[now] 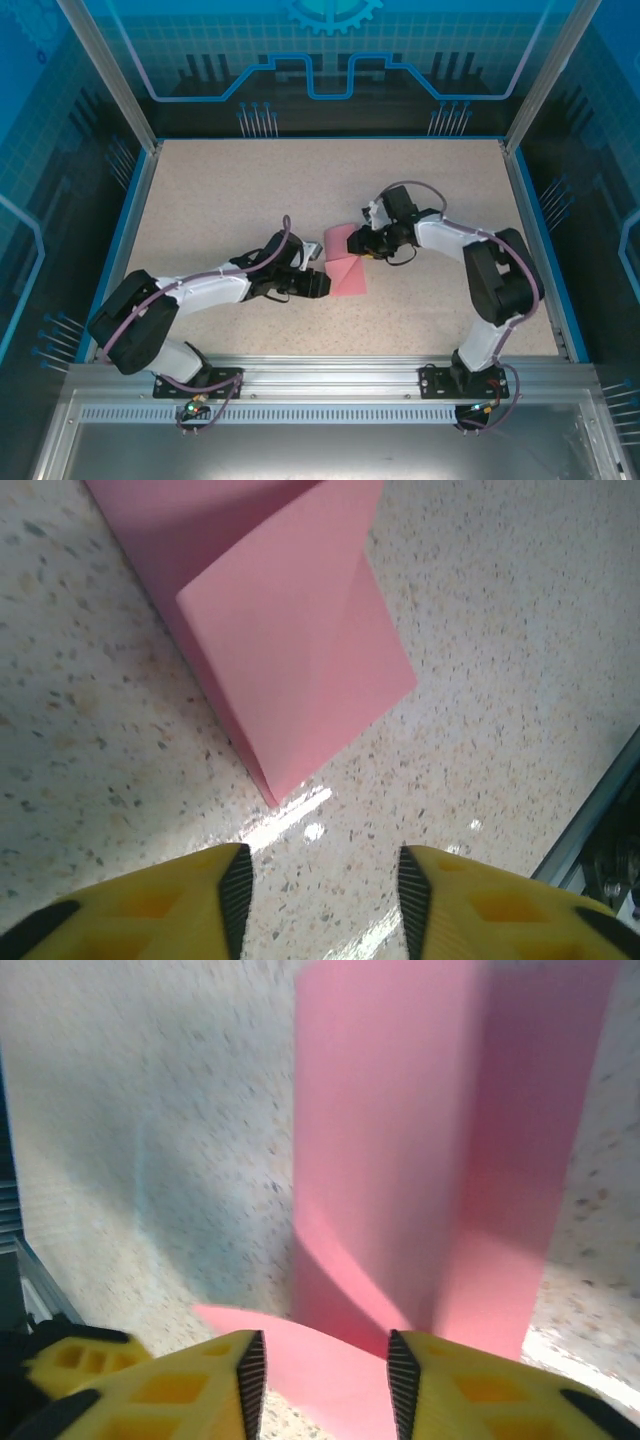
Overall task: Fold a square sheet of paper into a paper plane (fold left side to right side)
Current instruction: Turn over the paper at the center of the table.
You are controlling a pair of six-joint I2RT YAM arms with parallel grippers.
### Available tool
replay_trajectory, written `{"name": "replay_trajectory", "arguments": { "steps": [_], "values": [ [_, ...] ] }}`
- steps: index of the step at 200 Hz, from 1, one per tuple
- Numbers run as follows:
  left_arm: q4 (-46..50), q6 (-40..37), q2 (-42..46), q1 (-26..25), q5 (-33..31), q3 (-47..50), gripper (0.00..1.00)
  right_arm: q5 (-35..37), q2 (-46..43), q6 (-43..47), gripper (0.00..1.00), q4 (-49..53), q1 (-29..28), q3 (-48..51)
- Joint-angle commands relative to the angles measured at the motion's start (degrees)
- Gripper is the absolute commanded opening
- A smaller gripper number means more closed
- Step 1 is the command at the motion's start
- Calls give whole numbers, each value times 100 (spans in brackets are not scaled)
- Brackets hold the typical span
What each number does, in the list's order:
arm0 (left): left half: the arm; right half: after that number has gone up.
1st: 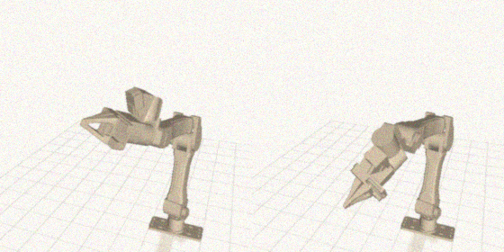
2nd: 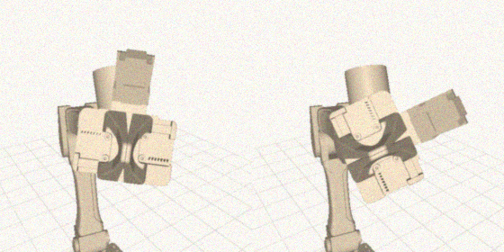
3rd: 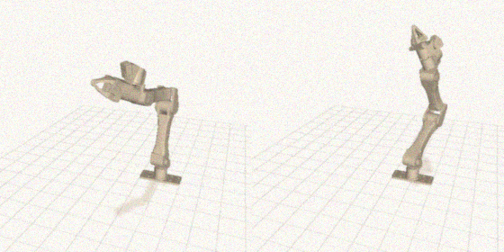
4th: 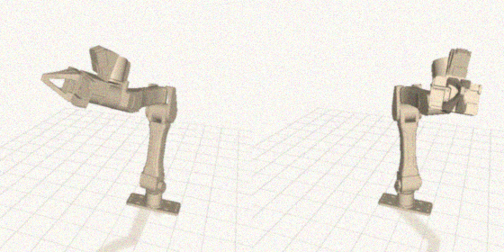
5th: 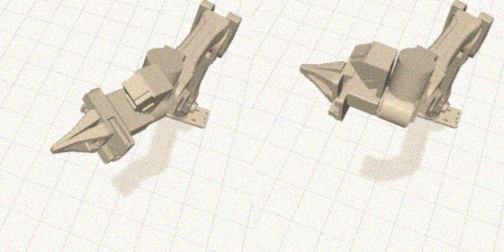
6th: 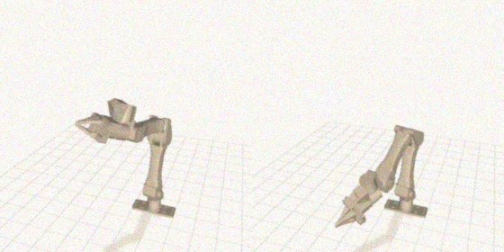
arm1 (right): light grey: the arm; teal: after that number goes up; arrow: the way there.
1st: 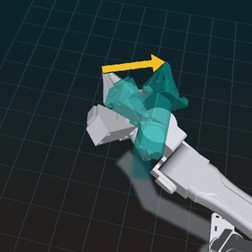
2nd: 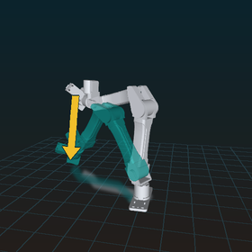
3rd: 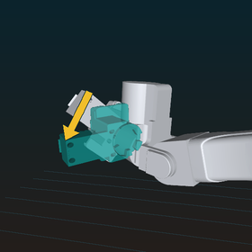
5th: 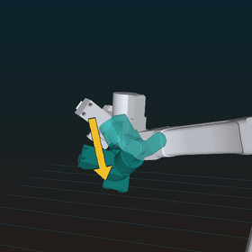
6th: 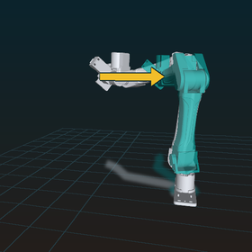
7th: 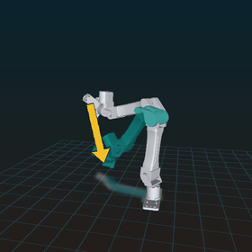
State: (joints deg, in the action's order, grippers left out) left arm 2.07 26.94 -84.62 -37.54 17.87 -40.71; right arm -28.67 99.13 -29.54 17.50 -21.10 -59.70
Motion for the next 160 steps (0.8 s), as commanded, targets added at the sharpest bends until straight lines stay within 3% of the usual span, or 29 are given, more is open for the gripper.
{"name": "replay_trajectory", "arguments": {
  "steps": [1, 28, 49, 81, 160],
  "values": [
    [176, -49, -262, 93, 76, -398, 52, 140, -429, 192, 50, 179, 244, 216],
    [141, 18, -731, 124, -81, -835, 60, -8, -646, 291, 63, 101, 463, 573],
    [205, 174, -1058, 210, -374, -1071, 62, -238, -705, 308, 66, -105, 496, 785],
    [144, 224, -1265, 247, -414, -1145, 62, -688, -573, 91, 64, -663, 435, 1031],
    [128, 180, -1307, 251, -322, -1150, 61, -717, 390, -213, 53, -930, -182, 279]
  ]
}}
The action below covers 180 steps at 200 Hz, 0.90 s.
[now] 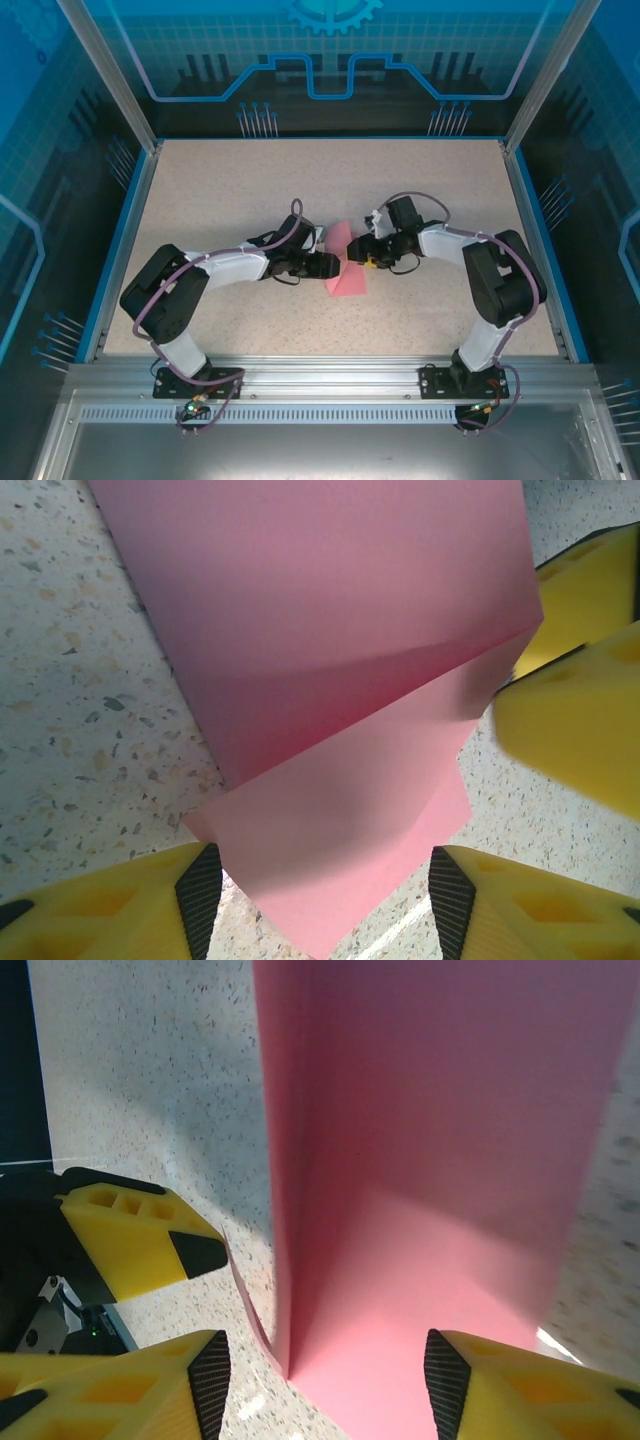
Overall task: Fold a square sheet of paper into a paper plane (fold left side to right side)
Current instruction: Turn over the paper at the center of the table.
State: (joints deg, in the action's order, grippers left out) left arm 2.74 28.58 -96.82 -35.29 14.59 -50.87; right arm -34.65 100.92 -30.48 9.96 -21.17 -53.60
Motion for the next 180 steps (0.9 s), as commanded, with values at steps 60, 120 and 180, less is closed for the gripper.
{"name": "replay_trajectory", "arguments": {
  "steps": [60, 120, 180],
  "values": [
    [183, 122, 597, 153, -224, 125, 65, -170, 111, -108, 9, -108, -124, -355],
    [246, 706, 2634, 496, -315, 438, 99, -1570, -1508, -274, 6, -871, 929, -19],
    [-820, 1329, 3268, 529, 943, -4, 99, -2469, -2406, -1493, 7, -1904, 1230, -407]
  ]
}}
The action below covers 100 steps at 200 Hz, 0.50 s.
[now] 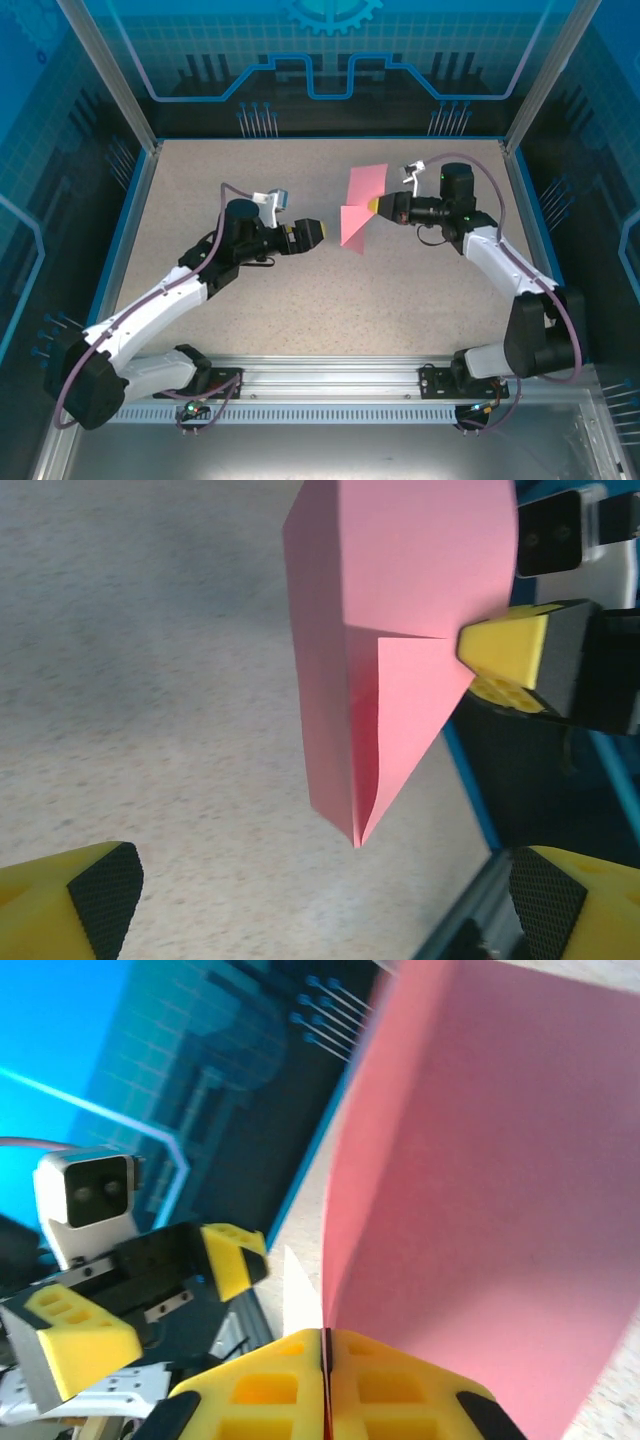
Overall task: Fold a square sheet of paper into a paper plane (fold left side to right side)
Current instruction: Turn over the paper at the center of the table.
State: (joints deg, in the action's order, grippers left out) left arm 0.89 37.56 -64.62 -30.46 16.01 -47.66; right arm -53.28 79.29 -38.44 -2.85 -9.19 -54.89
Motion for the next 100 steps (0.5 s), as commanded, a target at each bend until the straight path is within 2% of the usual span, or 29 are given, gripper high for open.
{"name": "replay_trajectory", "arguments": {
  "steps": [1, 39, 76, 100],
  "values": [
    [-656, 442, 47, 43, 821, -333, 98, -610, -249, -721, 7, -648, 27, -286],
    [-1466, 909, -133, 39, 1383, -419, 98, -606, -506, -1188, 8, -937, -219, -550],
    [-1929, 1276, -352, 32, 1668, -460, 99, -570, -623, -1441, 9, -1038, -499, -775],
    [-2392, 1504, -394, 15, 1860, -421, 94, -526, -624, -1543, 9, -1066, -655, -835]
  ]
}}
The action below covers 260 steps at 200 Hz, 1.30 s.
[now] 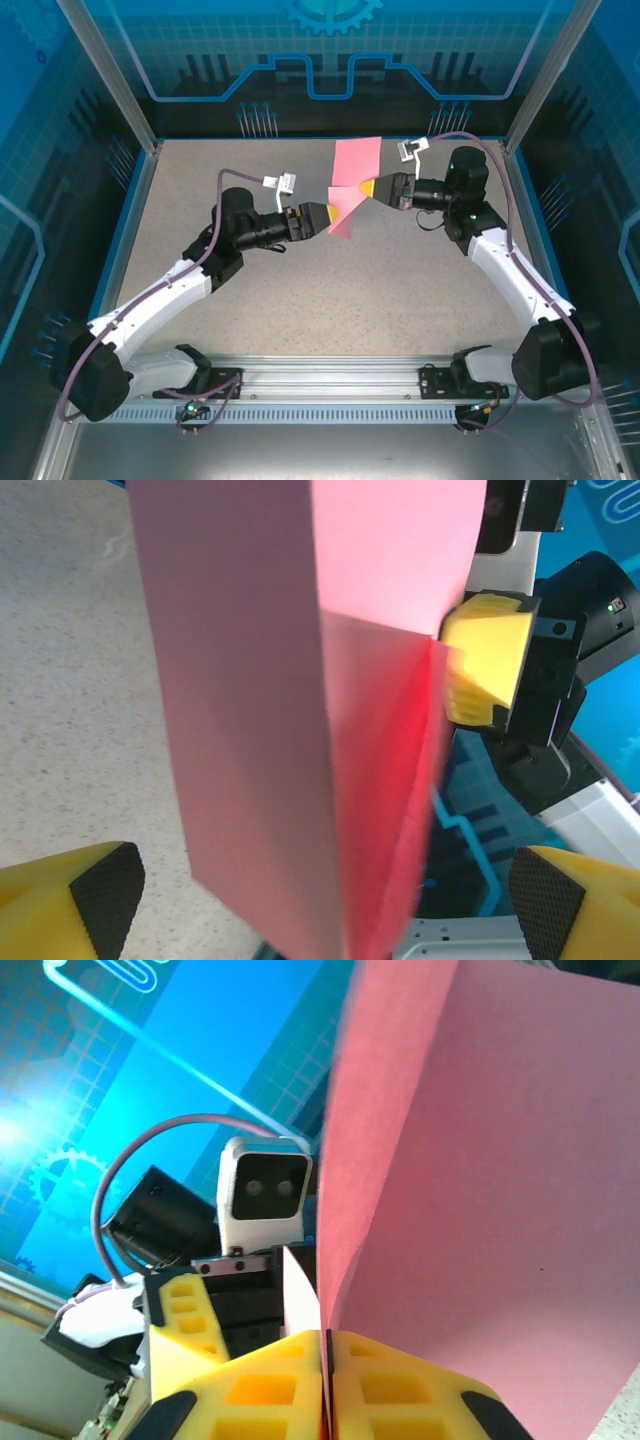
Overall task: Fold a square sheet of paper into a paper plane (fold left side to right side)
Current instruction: Turn over the paper at the center of the table.
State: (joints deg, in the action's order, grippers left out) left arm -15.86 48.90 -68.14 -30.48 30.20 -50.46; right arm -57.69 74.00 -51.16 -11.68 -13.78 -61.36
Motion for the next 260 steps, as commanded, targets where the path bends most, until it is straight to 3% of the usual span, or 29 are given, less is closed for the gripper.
{"name": "replay_trajectory", "arguments": {
  "steps": [1, 23, 79, 147, 182, 207, 221, 238, 260],
  "values": [
    [-735, 372, -42, 21, 443, -145, 93, -89, -87, -276, 9, -193, -205, -194],
    [-888, 445, -9, 3, 494, -144, 84, -61, -48, -428, 9, -347, -309, -181],
    [-754, 367, 142, -2, 439, -123, 49, 11, -28, -513, 10, -492, -333, -123],
    [-585, 274, 152, 5, 348, -113, 26, 113, -41, -205, 12, 31, -298, -19],
    [-30, -85, 182, -36, 136, -216, 18, 239, -113, 211, 25, 639, -224, -38],
    [939, -721, 248, -204, -403, -433, 13, 482, -261, 794, 35, 1507, -54, -95],
    [1706, -1249, 266, -408, -944, -650, 11, 893, -351, 1454, 40, 2567, 54, -271],
    [2691, -1885, 219, -763, -1856, -983, 10, 1850, -434, 2262, 49, 3962, 197, -520],
    [3784, -2521, 3, -1355, -3453, -1392, 7, 3676, -421, 2905, 57, 5413, 371, -708]
  ]
}}
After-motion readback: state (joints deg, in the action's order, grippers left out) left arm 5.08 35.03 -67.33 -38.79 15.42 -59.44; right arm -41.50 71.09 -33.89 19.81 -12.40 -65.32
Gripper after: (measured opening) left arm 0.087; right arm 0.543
